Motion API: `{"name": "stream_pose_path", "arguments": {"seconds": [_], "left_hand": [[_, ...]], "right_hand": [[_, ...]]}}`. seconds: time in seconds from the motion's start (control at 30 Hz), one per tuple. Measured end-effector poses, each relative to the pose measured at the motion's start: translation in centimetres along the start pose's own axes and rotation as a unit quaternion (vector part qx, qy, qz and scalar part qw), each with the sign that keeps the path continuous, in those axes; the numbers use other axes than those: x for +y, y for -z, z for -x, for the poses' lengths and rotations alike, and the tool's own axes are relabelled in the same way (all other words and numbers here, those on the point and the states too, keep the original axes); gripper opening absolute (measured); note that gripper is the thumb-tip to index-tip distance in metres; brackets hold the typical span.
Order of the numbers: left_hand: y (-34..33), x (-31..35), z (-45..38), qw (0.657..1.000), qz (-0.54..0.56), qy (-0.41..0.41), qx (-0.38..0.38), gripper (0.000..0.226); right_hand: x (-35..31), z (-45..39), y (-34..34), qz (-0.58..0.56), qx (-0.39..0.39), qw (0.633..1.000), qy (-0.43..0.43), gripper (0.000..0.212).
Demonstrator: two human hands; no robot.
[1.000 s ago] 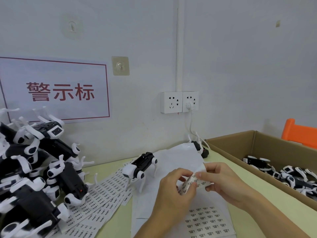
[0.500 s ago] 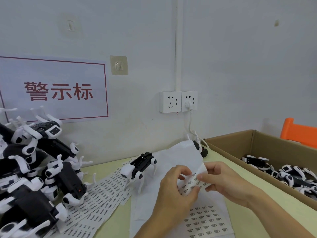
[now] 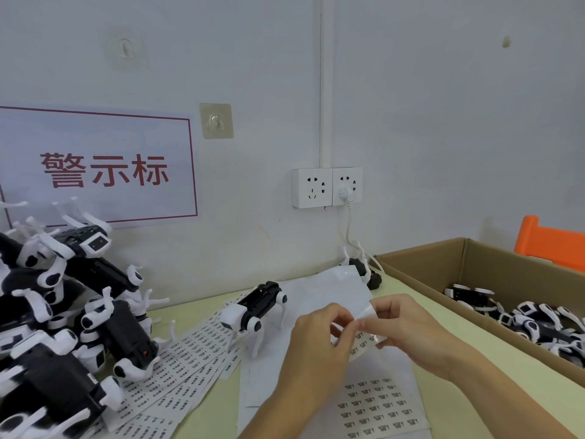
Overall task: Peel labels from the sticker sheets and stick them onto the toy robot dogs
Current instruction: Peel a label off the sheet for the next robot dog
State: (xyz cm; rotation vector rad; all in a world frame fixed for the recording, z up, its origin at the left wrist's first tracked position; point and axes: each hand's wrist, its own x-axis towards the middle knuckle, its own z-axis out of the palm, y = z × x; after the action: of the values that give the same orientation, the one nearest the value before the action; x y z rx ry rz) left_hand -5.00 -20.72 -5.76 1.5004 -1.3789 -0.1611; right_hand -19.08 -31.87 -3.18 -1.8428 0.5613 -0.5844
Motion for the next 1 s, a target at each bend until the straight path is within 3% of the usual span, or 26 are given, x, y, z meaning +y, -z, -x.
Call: {"name": "stream_pose_path", "arguments": {"seconds": [0.23, 0.4, 0.67, 0.83, 1.0], "left_hand": [[-0.1, 0.5, 0.4, 0.998, -0.060, 0.003, 0.016, 0.014], [-0.2, 1.4, 0.7, 0.981, -0.191, -0.034, 0.001, 0.020], [-0.2, 1.9, 0.9, 0.972, -0.232, -0.036, 0.000, 0.021], [-0.4, 1.8, 0.8, 0.992, -0.100, 0.044, 0.056, 0.019], [-0.8, 1.8, 0.5, 0.988, 0.052, 0.117, 0.089, 0.020]], "right_hand": [[-0.5, 0.3, 0.3, 0.037, -0.016, 0.999, 0.022, 0.012], [-1.0, 0.6, 0.6, 0.045, -0.050, 0.997, 0.022, 0.014], [-1.2, 0.7, 0.5, 0.046, -0.049, 0.998, 0.018, 0.016], [-1.3, 0.8, 0.5, 0.034, -0.051, 0.998, 0.009, 0.015], [-1.0, 0.6, 0.5, 0.017, -0.044, 0.999, -0.001, 0.016]]}}
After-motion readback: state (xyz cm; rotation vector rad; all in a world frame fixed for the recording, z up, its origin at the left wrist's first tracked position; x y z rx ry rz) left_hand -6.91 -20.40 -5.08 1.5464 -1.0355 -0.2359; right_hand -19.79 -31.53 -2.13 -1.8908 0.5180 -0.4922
